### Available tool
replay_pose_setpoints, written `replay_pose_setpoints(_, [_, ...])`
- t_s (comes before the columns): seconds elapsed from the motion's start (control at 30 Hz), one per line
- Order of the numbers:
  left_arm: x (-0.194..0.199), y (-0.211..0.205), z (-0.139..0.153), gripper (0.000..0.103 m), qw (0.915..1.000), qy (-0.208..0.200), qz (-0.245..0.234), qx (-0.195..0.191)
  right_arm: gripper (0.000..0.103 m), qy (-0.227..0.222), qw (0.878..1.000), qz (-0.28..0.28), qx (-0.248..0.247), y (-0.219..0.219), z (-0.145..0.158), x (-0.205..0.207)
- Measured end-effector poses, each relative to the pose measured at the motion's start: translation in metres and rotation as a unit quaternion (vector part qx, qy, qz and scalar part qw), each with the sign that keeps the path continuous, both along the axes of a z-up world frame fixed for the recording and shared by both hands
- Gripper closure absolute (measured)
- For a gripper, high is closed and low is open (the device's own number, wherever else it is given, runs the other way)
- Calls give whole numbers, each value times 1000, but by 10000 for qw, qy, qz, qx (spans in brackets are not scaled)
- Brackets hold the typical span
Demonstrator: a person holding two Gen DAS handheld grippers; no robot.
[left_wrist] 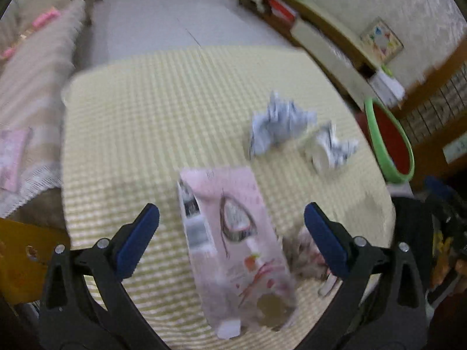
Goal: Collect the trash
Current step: 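Return both tools to the table and grasp the pink snack bag with the left tool, then grasp the crumpled red-and-white wrappers with the right tool and lift while the left holds the pink bag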
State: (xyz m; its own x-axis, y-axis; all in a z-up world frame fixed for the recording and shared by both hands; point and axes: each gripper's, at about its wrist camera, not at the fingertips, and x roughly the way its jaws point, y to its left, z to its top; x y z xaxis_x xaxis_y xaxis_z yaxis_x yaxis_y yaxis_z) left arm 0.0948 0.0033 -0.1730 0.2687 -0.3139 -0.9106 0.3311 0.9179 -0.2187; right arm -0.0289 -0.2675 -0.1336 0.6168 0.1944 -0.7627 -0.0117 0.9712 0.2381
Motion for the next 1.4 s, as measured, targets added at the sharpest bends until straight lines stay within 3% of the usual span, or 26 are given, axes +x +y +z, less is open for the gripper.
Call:
replay_pose_setpoints(0.1, [-2,3,-20,6,9995,293,-9,100,17,84,9998,171,-21,15,-2,-1])
replay_pose_setpoints(0.2, [2,9,-38,6,9978,645,132,-50,17,216,9990,377,72,29,-7,-3])
replay_pose_setpoints(0.37, [2,16,-54,6,9964,777,345,-44,17,459,9971,599,37,47,-22,-3])
replay_pose_setpoints(0.53, [-3,25,-61,7,9946,839,540,-273,17,680,9947,772,88,61,-34,-1])
replay_pose_setpoints(0.63, [-6,32,-53,29,9947,603,708,-438,17,763,9928,920,117,71,-41,2])
replay_pose_setpoints(0.73, [-8,37,-44,30,9947,420,720,-605,17,894,9912,950,231,80,-50,6])
replay_pose_setpoints(0.9, [-19,37,-15,31,9955,-209,764,-521,18,1052,9874,1110,418,93,-58,14])
replay_pose_setpoints(1.2, [-44,41,41,31,9836,-1119,1223,-703,18,1355,9824,1123,622,102,-73,30])
replay_pose_setpoints(1.4, [-51,37,54,31,9792,-1103,1398,-967,41,1470,9802,1221,510,107,-84,32])
